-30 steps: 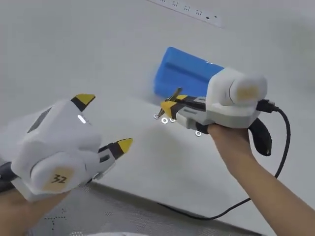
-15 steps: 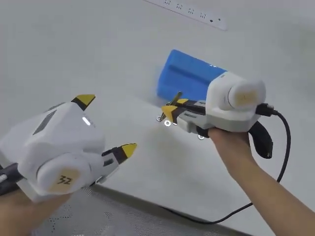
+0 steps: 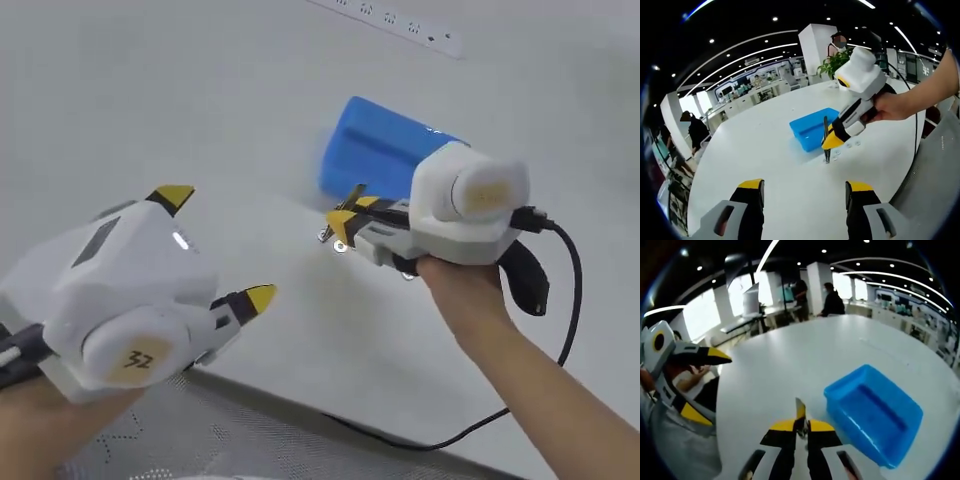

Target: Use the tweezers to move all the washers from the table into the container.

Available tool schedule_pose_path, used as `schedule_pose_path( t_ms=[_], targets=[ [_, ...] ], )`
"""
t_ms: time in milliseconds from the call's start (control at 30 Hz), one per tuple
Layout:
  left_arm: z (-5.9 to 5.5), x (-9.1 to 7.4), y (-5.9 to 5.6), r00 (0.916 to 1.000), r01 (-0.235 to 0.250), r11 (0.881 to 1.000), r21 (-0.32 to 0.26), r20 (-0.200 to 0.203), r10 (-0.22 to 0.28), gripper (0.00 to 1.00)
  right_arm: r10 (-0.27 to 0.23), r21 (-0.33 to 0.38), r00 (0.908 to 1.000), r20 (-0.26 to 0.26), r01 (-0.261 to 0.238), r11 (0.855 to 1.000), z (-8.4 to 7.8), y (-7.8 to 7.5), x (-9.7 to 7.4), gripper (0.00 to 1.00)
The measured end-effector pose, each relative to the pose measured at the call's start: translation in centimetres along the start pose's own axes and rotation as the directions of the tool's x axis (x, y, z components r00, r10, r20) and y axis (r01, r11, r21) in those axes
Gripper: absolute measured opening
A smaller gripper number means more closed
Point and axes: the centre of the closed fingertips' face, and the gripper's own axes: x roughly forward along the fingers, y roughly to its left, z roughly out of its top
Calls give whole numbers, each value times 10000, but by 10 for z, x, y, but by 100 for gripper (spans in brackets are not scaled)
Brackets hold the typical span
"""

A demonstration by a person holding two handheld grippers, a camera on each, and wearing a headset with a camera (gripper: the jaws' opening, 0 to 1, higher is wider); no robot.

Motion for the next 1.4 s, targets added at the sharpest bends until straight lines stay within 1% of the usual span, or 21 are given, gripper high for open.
schedule_pose_path(
  t_ms=[67, 167, 267, 300, 367, 400, 533, 633, 700, 733, 800, 867, 933, 1033, 1100, 1167, 1200, 1267, 1300, 1367, 1400],
  targets=[
    [0, 0, 0, 10000, -40, 10000, 63, 17, 40, 66, -107, -431, 9999, 63, 109, 9990, -1, -1, 0, 4],
    [0, 0, 0, 10000, -52, 9999, 143, 7, 52, 66, -59, -437, 10000, 36, 60, 9990, -1, 2, -1, 3],
    [1, 0, 0, 10000, -83, 9997, 222, 46, 82, 66, -140, -778, 9999, -96, 132, 9969, -2, 2, -1, 3],
    [1, 0, 0, 10000, -86, 9997, 245, 47, 85, 66, -109, -767, 9999, -124, 100, 9970, -2, 2, -1, 3],
    [2, 0, 0, 9999, -109, 9995, 282, 52, 108, 66, 146, -578, 9996, -247, -160, 9982, -3, 6, 0, 3],
    [2, 0, 0, 9999, -117, 9995, 292, 50, 116, 66, 108, -630, 9996, -262, -124, 9979, -2, 6, 0, 3],
    [3, 0, 1, 9998, -194, 9991, 366, 90, 191, 66, 173, -754, 9998, -138, -183, 9970, 8, 8, -6, 3],
    [2, 0, 1, 9998, -185, 9991, 369, 58, 183, 67, 231, -945, 9996, -151, -244, 9952, 18, 10, -11, 3],
    [1, 2, -3, 10000, 24, 9999, 158, 13, -24, 72, 387, -984, 9990, -211, -406, 9943, 23, 13, -15, 3],
    [1, 2, -2, 10000, 9, 9999, 152, 26, -10, 74, 414, -1053, 9989, -205, -433, 9935, 26, 14, -17, 3],
    [1, 2, -2, 10000, -3, 9999, 161, 40, 2, 73, 406, -1195, 9990, -187, -425, 9919, 29, 15, -21, 3],
    [3, 2, -3, 9999, 67, 10000, 38, 116, -67, 75, 425, -1256, 9989, -174, -444, 9911, 33, 16, -25, 3],
    [3, 2, -2, 9999, 11, 10000, -21, 154, -11, 78, 427, -1290, 9990, -123, -440, 9907, 37, 15, -29, 3],
    [5, 1, 4, 9991, -329, 9994, -59, 259, 331, 85, 205, -1487, 9998, 39, -197, 9887, 45, 9, -35, 3],
    [7, 0, 6, 9985, -428, 9990, -103, 347, 432, 86, 82, -1433, 9998, 207, -51, 9897, 53, 3, -38, 3],
    [11, -1, 8, 9967, -518, 9983, -254, 614, 533, 90, -93, -1385, 9991, 413, 149, 9903, 60, -3, -40, 4],
    [13, -1, 9, 9955, -571, 9974, -441, 734, 602, 93, -228, -1380, 9984, 517, 298, 9900, 64, -7, -41, 4],
    [14, -1, 10, 9947, -557, 9963, -659, 825, 610, 98, -433, -1348, 9970, 636, 516, 9895, 68, -15, -41, 4],
    [14, -1, 11, 9945, -545, 9958, -729, 850, 607, 99, -430, -1330, 9969, 655, 514, 9898, 69, -16, -41, 4],
    [12, -1, 13, 9948, -650, 9948, -780, 735, 708, 99, -541, -1126, 9950, 834, 633, 9916, 73, -22, -41, 4],
    [13, -1, 15, 9933, -739, 9939, -822, 823, 806, 99, -645, -1043, 9937, 914, 740, 9918, 75, -26, -40, 4]
  ],
)
